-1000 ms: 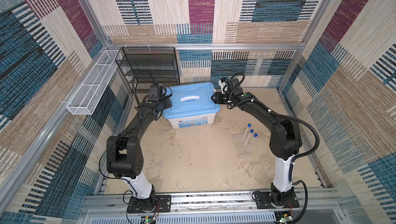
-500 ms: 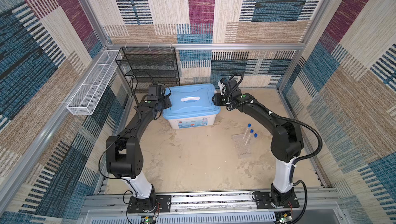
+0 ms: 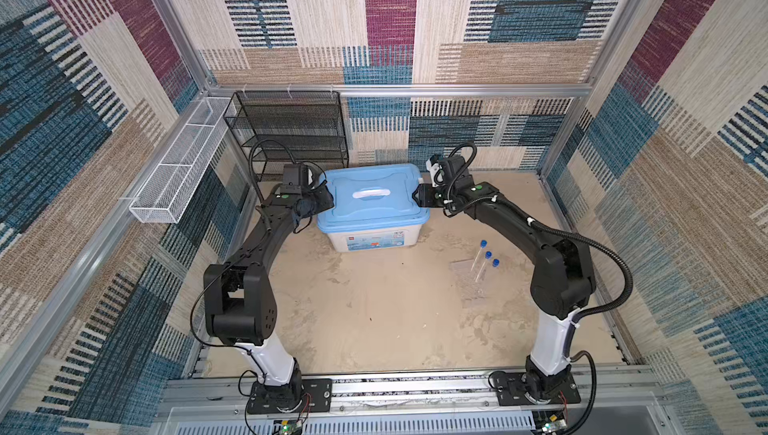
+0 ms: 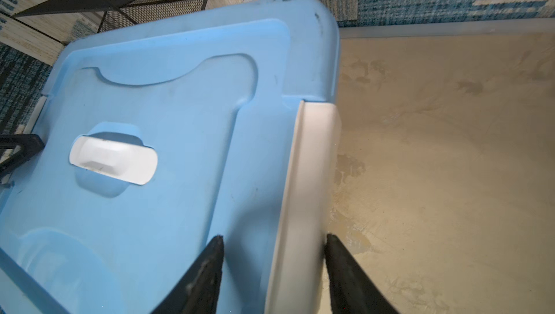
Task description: Organize the chemistry lab equipment
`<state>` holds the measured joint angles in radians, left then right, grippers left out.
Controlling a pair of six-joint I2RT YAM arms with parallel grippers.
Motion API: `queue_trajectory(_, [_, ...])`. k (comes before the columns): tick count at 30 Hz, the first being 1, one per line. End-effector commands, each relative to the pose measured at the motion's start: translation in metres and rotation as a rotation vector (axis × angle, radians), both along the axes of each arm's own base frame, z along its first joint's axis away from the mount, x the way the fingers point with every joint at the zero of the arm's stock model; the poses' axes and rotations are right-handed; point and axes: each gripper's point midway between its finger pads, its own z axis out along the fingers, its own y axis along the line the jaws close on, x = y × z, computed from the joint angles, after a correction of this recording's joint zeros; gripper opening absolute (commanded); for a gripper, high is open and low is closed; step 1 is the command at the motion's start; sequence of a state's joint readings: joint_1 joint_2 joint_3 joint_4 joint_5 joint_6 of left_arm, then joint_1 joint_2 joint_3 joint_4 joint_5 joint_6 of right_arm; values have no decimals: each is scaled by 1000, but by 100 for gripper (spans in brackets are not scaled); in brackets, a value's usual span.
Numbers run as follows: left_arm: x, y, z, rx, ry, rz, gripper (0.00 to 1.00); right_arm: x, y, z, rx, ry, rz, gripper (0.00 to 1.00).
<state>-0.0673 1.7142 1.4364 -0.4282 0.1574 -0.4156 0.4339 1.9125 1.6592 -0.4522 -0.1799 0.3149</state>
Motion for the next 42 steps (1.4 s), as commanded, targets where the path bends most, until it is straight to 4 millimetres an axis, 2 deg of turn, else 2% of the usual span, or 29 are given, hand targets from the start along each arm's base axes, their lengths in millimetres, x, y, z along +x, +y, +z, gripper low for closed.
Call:
queue_trajectory(1, [-18,14,1,44,56,13,66,-1,0,15,53,-20,22,62])
queue_trajectory(4, [-21,27,18,78,29,41,70,0,-6,21,50,-30,12,67])
queue_trajectory(7, [-27,33,36,68,-13,55,73,0,-15,32,41,-52,-6,67])
queue_trajectory(10, [-33,31,53,22,-62,44,80,-5,-26,50,36,-93,-21,70])
queue_trajectory(12, [-42,27,65,-21,-109,33,83,-12,-37,74,30,-158,-32,78])
queue_trajectory(13, [-46,27,68,-33,-132,36,84,-17,-43,75,16,-173,-42,82])
queue_trajectory(16, [-67,36,69,5,-178,77,86,-33,-71,101,-26,-267,-103,92])
queue_trajectory(18, [-83,47,62,55,-170,120,86,-44,-95,115,-53,-312,-160,96])
queue_trajectory(22, [-103,55,47,50,-199,185,87,-63,-146,123,-97,-369,-297,100])
queue_trajectory(25, [-113,67,27,108,-184,251,86,-76,-187,114,-94,-374,-375,100])
queue_trajectory(27, [-117,81,14,223,-161,307,88,-80,-223,97,-108,-337,-468,100])
queue_trajectory(29, [-117,86,2,266,-178,331,88,-84,-251,79,-118,-309,-545,100])
queue_trajectory(33, [-114,91,-19,350,-225,330,91,-95,-292,46,-126,-313,-660,100])
queue_trajectory(36, [-115,100,-34,434,-210,330,93,-101,-313,23,-100,-322,-696,99])
queue_trajectory(37, [-117,106,-39,471,-192,347,94,-102,-313,15,-106,-330,-670,99])
queue_trajectory(38, [-116,107,-45,503,-177,332,100,-101,-312,8,-129,-337,-644,100])
queue_trajectory(40, [-107,100,-60,532,-167,247,99,-101,-309,-12,-155,-328,-602,100])
queue_trajectory(42, [-104,95,-72,525,-151,215,99,-100,-312,-25,-159,-325,-621,99])
